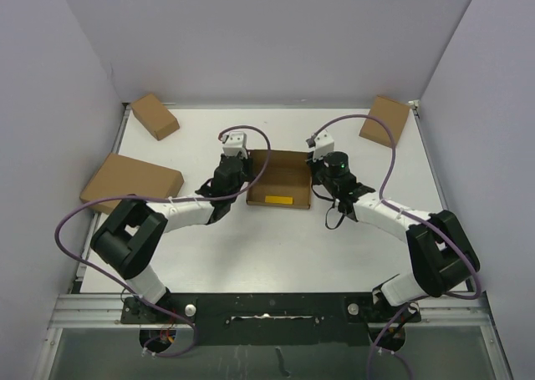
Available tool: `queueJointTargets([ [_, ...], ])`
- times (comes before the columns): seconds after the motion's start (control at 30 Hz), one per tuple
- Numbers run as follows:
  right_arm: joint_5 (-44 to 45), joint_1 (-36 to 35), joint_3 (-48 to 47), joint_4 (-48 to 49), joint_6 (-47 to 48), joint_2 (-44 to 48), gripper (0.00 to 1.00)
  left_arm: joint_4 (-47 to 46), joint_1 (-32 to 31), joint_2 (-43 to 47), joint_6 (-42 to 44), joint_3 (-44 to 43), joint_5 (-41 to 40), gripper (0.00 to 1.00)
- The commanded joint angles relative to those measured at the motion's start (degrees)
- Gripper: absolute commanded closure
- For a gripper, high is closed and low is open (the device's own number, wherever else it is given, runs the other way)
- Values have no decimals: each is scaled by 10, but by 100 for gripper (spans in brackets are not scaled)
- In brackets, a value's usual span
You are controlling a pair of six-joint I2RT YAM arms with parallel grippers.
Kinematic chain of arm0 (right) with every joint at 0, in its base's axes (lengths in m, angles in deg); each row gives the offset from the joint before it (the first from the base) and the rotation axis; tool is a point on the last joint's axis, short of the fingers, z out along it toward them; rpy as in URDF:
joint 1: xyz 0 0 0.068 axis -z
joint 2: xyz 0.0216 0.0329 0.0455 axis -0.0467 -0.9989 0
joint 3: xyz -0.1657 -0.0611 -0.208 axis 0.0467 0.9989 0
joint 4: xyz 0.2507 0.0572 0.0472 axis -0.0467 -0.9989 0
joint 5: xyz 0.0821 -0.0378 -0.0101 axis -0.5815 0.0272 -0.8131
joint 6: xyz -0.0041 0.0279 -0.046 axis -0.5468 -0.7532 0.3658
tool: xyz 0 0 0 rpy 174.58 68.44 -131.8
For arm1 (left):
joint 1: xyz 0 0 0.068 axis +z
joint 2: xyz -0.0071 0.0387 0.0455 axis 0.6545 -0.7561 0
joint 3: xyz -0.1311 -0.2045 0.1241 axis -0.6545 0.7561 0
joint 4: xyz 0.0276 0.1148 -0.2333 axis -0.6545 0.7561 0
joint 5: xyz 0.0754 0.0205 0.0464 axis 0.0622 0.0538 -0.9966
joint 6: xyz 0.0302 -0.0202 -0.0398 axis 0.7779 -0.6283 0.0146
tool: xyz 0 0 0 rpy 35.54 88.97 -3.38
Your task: Fold the paper box
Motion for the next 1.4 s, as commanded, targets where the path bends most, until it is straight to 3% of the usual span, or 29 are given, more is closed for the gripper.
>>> queueJointTargets([
  [0.0, -78, -34, 5, 7, -43, 12, 90, -15, -32, 29, -28, 7, 78, 100],
  [0.53, -77, -49, 21, -17, -38, 25, 89, -14, -32, 47, -23, 25, 91, 100],
  [0.83, -61, -55, 39, -34, 21, 45, 88, -17, -32, 55, -23, 56, 109, 100],
  [1.17, -77, -59, 55, -61, 68, 71, 81, -19, -34, 62, -15, 78, 122, 100],
  [1.37, -86, -56, 53, -82, 88, 75, 77, -10, -34, 75, -12, 86, 127, 86],
])
